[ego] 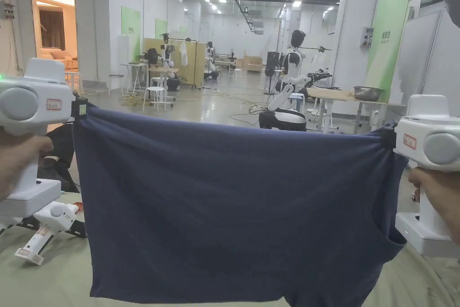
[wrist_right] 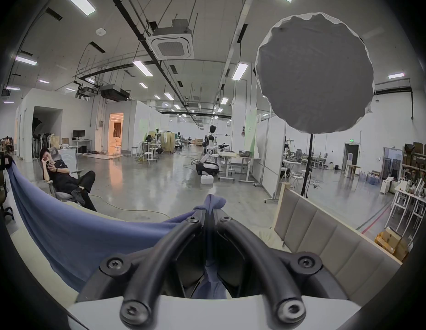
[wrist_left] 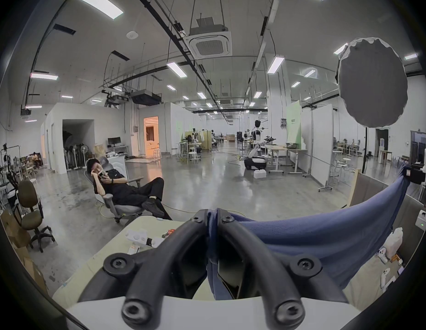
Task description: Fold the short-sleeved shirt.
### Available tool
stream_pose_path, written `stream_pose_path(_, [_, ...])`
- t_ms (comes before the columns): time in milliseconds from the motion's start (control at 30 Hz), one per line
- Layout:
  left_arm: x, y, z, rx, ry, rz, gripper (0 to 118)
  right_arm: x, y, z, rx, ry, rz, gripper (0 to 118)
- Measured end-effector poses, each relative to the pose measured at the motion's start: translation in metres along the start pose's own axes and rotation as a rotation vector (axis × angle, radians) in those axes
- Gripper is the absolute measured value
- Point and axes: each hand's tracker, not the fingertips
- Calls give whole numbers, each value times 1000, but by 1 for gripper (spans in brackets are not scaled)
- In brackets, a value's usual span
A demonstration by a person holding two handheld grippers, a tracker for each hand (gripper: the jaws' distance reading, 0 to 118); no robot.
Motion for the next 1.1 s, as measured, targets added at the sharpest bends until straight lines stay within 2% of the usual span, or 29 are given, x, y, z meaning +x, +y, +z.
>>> stream_pose_path(100, [3, -6, -5, 2, 10, -15, 3, -6, -8, -5, 18, -1, 37, 4])
stream_pose_path(200, [4, -30, -7, -15, 6, -14, 3, -3, -35, -5, 2, 28, -6, 4])
stream_pose_path(267, [4, -54, -5, -37, -6, -18, 3, -3, -58, -3, -27, 20, -1, 4])
stream_pose_path(400, [5, -115, 5, -110, -33, 1, 3, -4, -113, 8, -96, 25, 68, 4])
stream_pose_path(500, [5, -164, 21, -156, -44, 47, 3, 2, -155, 20, -134, 34, 57, 4])
stream_pose_path(667, [3, -221, 65, -190, -59, 77, 3, 5, -209, 65, -194, 44, 92, 4])
stream_pose_path(733, [0, -234, 87, -190, -61, 83, 3, 8, -221, 88, -209, 48, 80, 4])
stream_pose_path(933, [-13, -247, 147, -189, -74, 105, 3, 15, -239, 153, -227, 46, 67, 4])
stream_pose_path(1100, [-19, -269, 184, -302, -103, 157, 3, 10, -257, 197, -310, 67, 117, 4])
